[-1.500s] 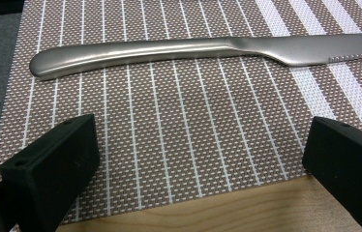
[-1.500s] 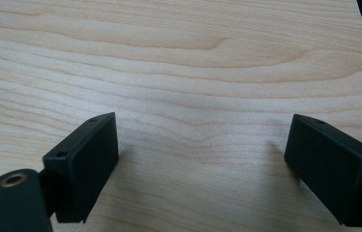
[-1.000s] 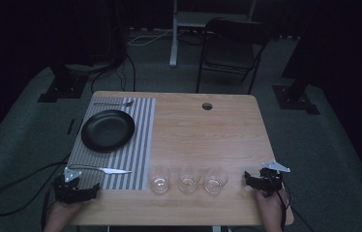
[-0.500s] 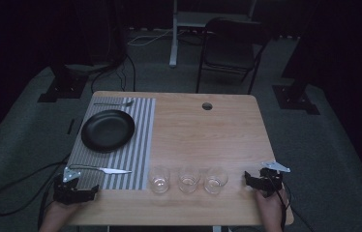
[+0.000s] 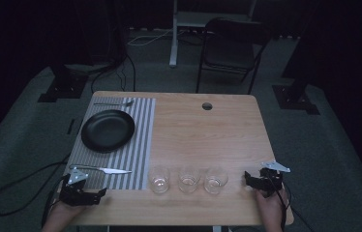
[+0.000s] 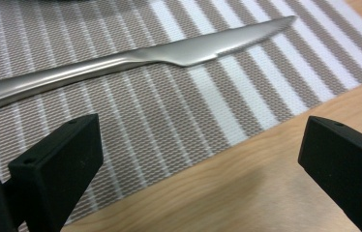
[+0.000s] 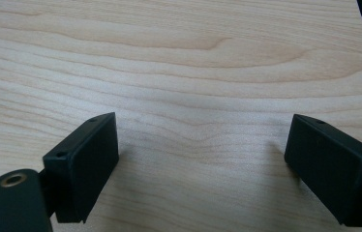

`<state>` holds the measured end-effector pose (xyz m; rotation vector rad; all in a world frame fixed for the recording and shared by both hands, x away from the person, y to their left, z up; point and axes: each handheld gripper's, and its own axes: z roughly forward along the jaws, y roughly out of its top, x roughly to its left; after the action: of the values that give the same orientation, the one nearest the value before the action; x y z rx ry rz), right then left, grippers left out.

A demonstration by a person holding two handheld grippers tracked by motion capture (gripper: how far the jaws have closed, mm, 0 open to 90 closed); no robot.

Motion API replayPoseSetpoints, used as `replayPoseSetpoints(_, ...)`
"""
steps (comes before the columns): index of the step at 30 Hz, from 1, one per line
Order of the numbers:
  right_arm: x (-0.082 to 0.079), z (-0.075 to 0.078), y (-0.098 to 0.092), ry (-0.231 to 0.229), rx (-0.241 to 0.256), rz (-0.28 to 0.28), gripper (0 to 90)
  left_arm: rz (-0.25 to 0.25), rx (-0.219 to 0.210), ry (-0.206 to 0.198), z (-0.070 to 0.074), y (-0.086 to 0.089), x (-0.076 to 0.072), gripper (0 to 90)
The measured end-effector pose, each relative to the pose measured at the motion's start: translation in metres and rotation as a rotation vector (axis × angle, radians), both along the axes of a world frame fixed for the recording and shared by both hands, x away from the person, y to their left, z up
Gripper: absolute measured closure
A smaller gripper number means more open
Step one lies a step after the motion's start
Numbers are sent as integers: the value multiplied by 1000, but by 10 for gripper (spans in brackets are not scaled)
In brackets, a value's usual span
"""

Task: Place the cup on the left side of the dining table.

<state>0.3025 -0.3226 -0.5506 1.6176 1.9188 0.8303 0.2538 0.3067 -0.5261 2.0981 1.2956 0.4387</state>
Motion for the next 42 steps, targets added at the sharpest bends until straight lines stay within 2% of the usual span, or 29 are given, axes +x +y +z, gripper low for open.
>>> replayPoseSetpoints(7,0,0,0,0,0,0,116,-63,-35,-18,7,-10,-1,26)
replayPoseSetpoints(15,0,0,0,0,0,0,116,-111,-34,-30,12,-22,2,27)
replayPoseSetpoints(18,0,0,0,0,0,0,116,-137,-48,-28,15,-27,3,27)
replayPoseSetpoints(25,0,0,0,0,0,0,116,-189,-71,-59,27,-39,4,47)
replayPoseSetpoints(32,0,0,0,0,0,0,116,-241,-66,-87,41,-53,6,47)
replayPoseSetpoints(37,0,0,0,0,0,0,116,-298,-43,-87,44,-68,9,47)
replayPoseSetpoints(39,0,0,0,0,0,0,116,-317,-57,-84,46,-73,9,47)
replayPoseSetpoints(42,0,0,0,0,0,0,116,-341,-52,-90,49,-79,10,47)
